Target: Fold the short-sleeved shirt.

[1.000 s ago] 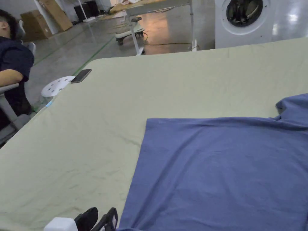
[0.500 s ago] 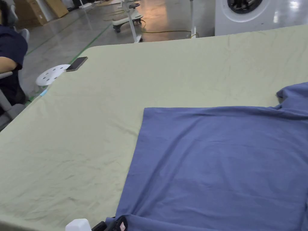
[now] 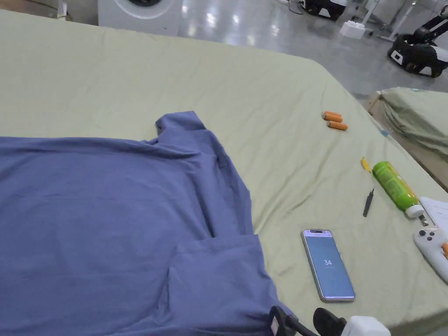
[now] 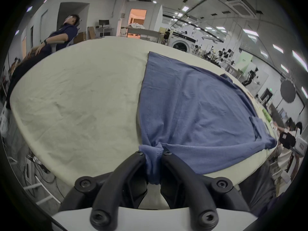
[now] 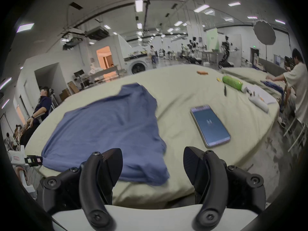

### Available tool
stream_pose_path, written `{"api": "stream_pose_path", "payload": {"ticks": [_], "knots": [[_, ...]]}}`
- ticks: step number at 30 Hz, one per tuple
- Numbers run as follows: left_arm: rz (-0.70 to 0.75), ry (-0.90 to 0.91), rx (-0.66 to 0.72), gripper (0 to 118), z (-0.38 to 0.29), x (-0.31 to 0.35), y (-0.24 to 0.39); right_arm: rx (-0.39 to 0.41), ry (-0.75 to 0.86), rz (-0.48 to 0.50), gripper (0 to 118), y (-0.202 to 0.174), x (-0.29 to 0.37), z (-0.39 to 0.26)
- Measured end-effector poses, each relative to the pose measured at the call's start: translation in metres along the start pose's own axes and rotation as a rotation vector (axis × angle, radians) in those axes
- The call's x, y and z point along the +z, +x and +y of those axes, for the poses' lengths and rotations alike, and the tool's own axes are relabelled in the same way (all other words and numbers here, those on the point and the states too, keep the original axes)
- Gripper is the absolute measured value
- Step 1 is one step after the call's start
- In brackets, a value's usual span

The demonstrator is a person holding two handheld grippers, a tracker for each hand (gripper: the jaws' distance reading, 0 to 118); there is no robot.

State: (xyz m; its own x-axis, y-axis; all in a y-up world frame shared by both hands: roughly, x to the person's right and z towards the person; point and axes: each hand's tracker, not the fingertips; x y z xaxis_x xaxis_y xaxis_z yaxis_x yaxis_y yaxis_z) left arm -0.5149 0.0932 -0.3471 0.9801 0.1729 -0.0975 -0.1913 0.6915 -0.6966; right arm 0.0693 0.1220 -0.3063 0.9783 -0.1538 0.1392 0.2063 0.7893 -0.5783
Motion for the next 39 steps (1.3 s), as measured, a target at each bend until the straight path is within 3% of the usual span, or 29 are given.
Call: {"api": "stream_pose_path", "payload": {"ticks": [4, 7, 9, 10, 14, 17, 21, 24, 26, 30, 36, 37, 39], "knots": [[0.010, 0.007, 0.000, 10, 0.000, 0.004, 0.006, 0.024, -0.116, 0.005, 59, 0.001, -0.018, -0.013], [0.005, 0.020, 0.030, 10, -0.001, 0.006, 0.007, 0.029, -0.113, 0.013, 40, 0.001, -0.026, -0.017], [0.005, 0.022, 0.037, 10, 0.001, 0.008, 0.007, -0.003, -0.104, 0.046, 12, 0.002, -0.027, -0.016], [0.007, 0.022, 0.035, 10, 0.001, 0.009, 0.009, -0.018, -0.094, 0.074, 7, 0.003, -0.028, -0.016], [0.013, 0.073, 0.039, 8, 0.002, 0.019, 0.013, 0.045, -0.096, 0.056, 7, -0.004, -0.025, -0.012], [-0.031, 0.155, 0.122, 6, 0.016, 0.039, 0.009, 0.041, -0.025, 0.102, 7, -0.004, -0.016, 0.007], [-0.058, 0.220, 0.108, 5, 0.062, 0.041, 0.005, 0.009, 0.051, 0.156, 7, -0.008, -0.031, 0.055], [-0.052, 0.229, 0.057, 5, 0.099, 0.008, 0.003, 0.030, 0.061, 0.181, 7, -0.017, -0.071, 0.095], [-0.046, 0.203, 0.046, 5, 0.125, -0.020, 0.004, 0.092, 0.036, 0.157, 7, -0.030, -0.103, 0.120], [-0.033, 0.165, 0.010, 5, 0.163, -0.078, 0.005, 0.118, -0.029, 0.133, 7, -0.045, -0.171, 0.154], [-0.004, 0.040, -0.011, 5, 0.183, -0.144, 0.000, 0.076, -0.144, 0.099, 7, -0.049, -0.235, 0.162], [-0.001, 0.032, -0.024, 7, 0.182, -0.149, 0.000, 0.073, -0.154, 0.097, 12, -0.049, -0.240, 0.161], [0.010, 0.019, -0.032, 37, 0.179, -0.151, -0.001, 0.071, -0.155, 0.080, 53, -0.047, -0.243, 0.154]]}}
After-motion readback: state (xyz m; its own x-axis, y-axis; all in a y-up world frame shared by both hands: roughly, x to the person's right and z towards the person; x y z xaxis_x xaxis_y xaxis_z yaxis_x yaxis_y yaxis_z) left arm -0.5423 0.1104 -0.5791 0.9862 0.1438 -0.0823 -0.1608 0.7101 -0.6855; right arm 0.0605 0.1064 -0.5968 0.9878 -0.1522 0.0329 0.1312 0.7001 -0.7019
